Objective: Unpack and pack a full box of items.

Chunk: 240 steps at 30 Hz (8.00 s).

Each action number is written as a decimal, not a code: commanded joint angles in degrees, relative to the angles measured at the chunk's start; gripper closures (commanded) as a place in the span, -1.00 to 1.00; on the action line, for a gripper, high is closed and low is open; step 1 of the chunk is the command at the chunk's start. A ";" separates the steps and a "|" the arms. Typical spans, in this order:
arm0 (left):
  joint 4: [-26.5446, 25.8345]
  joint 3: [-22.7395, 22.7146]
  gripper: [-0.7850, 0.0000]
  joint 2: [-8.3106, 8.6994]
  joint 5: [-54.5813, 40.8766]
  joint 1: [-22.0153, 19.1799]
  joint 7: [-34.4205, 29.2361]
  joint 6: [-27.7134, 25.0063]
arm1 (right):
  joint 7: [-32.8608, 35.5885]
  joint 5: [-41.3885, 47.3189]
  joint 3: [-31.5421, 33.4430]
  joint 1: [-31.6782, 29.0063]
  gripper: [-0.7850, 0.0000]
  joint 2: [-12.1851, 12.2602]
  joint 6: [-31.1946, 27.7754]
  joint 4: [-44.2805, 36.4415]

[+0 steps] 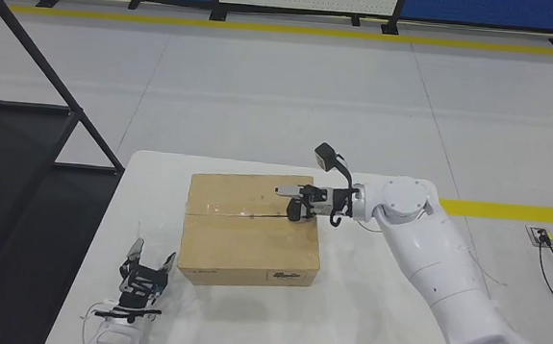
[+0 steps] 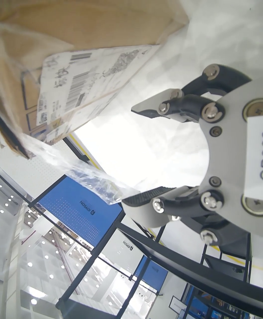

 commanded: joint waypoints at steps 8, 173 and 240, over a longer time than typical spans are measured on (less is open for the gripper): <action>-1.01 -0.42 -0.55 -0.25 -0.79 -0.17 -0.36 2.19 | -0.31 -0.07 -0.23 -0.55 -1.00 -0.09 -0.44 -1.36; -11.21 9.48 -1.00 -6.10 -13.01 -13.41 -3.91 2.91 | -1.17 -2.83 1.22 -3.54 -1.00 0.77 4.12 -8.83; -15.80 -9.47 -0.75 -5.13 -24.75 -5.01 -2.76 -9.10 | -8.51 -4.20 -16.14 9.97 1.00 -10.68 13.73 9.51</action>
